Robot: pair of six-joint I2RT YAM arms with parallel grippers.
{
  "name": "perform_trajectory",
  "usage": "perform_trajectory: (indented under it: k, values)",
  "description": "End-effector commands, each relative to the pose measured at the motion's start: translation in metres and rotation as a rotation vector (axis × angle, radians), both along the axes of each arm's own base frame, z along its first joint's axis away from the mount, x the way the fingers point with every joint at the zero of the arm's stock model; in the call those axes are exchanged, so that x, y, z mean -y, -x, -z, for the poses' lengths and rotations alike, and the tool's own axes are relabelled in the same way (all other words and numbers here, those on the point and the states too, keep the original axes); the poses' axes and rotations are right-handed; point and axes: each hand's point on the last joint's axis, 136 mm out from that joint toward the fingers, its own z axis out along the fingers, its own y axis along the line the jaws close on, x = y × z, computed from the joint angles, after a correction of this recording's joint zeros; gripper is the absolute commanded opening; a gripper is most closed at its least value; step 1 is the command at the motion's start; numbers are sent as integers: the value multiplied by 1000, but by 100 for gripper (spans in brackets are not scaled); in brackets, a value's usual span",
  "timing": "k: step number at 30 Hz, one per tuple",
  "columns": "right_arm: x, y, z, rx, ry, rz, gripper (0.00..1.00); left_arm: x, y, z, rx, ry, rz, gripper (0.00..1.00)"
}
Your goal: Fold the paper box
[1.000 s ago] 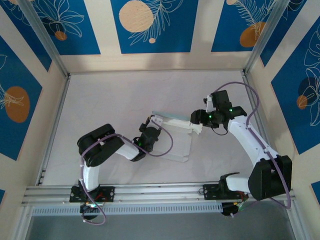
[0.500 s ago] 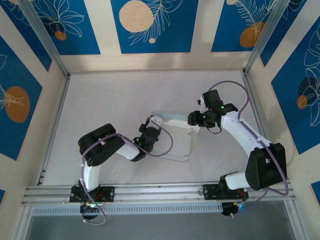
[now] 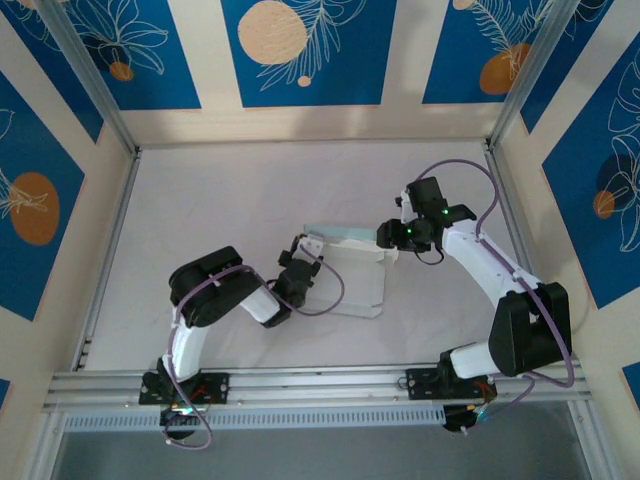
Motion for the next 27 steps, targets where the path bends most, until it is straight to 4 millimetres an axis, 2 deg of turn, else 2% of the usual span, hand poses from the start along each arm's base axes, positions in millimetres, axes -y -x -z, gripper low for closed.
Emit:
perform_trajectory:
  k: [1,4,6,9,12,15,16,19,20,24,27]
  values:
    - [-4,1,-17,15,-91,6,57,-2,-4,12,-73,-104,-17,0]
    - [-7,3,-29,-6,-219,33,56,-8,-8,13,-100,-111,-45,0]
    - [2,3,-33,7,-182,48,56,-9,-9,15,-115,-106,-45,0]
    - [31,-5,-46,129,-14,80,55,-8,-11,15,-129,-101,-42,0]
    - [40,-12,-77,396,133,-65,55,-8,-14,14,-130,-105,-39,0]
    - [58,-19,-89,581,353,-200,50,-10,-16,13,-128,-102,-40,0]
    - [67,-22,-85,587,409,-219,49,-11,-17,14,-129,-98,-42,0]
    - [93,-26,-51,468,473,-271,47,-11,-16,13,-130,-94,-32,0]
    - [95,-28,-40,458,483,-295,47,-10,-16,14,-130,-96,-28,0]
    - [74,-21,-5,409,462,-481,45,-10,-15,15,-134,-95,-24,0]
    - [49,-5,19,427,454,-673,45,-11,-15,15,-134,-92,-23,0]
